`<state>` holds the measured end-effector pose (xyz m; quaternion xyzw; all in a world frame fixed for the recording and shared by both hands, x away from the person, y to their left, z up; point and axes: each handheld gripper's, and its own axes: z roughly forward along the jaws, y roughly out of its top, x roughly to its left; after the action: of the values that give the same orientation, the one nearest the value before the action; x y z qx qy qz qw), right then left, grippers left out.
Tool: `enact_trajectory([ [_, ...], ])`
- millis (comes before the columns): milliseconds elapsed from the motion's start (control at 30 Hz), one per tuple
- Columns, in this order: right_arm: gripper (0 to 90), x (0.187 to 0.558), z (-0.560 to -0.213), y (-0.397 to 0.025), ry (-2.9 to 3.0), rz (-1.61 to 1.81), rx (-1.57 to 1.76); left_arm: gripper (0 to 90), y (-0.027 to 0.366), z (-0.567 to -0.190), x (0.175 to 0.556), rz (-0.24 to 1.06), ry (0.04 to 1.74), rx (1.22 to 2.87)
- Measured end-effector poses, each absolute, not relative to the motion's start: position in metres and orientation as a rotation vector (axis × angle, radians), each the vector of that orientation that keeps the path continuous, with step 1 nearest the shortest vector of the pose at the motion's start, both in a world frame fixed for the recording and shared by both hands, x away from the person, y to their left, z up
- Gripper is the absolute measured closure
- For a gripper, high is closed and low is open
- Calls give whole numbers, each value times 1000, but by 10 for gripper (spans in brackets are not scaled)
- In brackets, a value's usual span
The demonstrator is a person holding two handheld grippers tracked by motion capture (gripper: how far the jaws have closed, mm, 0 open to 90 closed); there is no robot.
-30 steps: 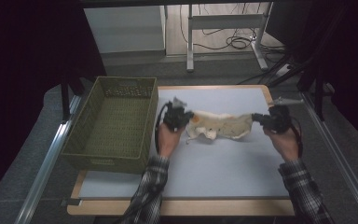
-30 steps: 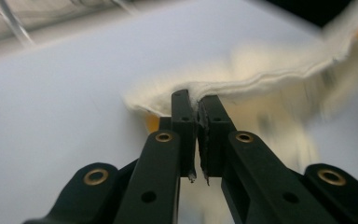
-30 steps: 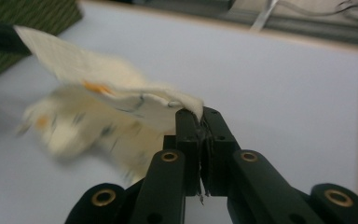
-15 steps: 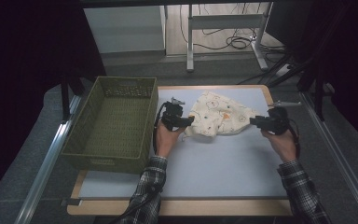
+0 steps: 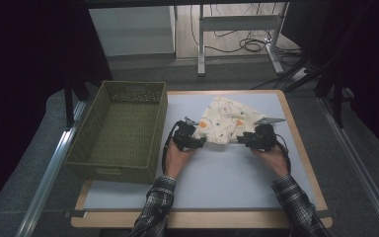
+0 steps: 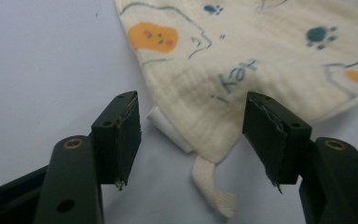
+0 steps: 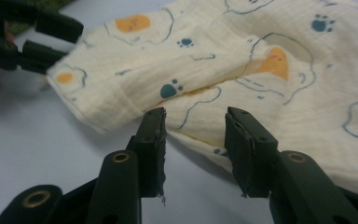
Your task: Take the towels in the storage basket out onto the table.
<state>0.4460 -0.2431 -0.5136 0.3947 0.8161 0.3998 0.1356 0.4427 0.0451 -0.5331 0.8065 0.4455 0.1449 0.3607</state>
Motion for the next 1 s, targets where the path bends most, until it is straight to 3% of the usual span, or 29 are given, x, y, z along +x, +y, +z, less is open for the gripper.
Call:
enact_trajectory([
  [100,587,450,-522,-239,2376,1089,1139,427,43,-538,445,397,1134,2065],
  [133,694,449,-526,-237,2339,1065,1109,530,42,-538,445,416,1121,2061],
  [233,860,447,-524,-236,2325,1000,1096,717,42,-540,445,387,1100,2041],
  [267,870,446,-523,-236,2333,987,1099,798,42,-539,445,373,1091,2042],
  [367,874,443,-520,-235,2350,952,1080,876,41,-537,444,398,1087,2053],
  [667,858,421,-494,-296,2281,960,1148,878,55,-520,431,433,1132,2010],
  [733,817,418,-494,-311,2272,928,1181,865,55,-520,427,404,1133,2024],
  [800,786,416,-495,-318,2270,936,1201,825,54,-520,425,389,1132,2029],
  [867,688,405,-491,-334,2243,963,1223,681,54,-519,420,385,1132,2030],
  [1000,672,387,-480,-339,2242,1024,1216,563,54,-516,415,397,1132,2032],
])
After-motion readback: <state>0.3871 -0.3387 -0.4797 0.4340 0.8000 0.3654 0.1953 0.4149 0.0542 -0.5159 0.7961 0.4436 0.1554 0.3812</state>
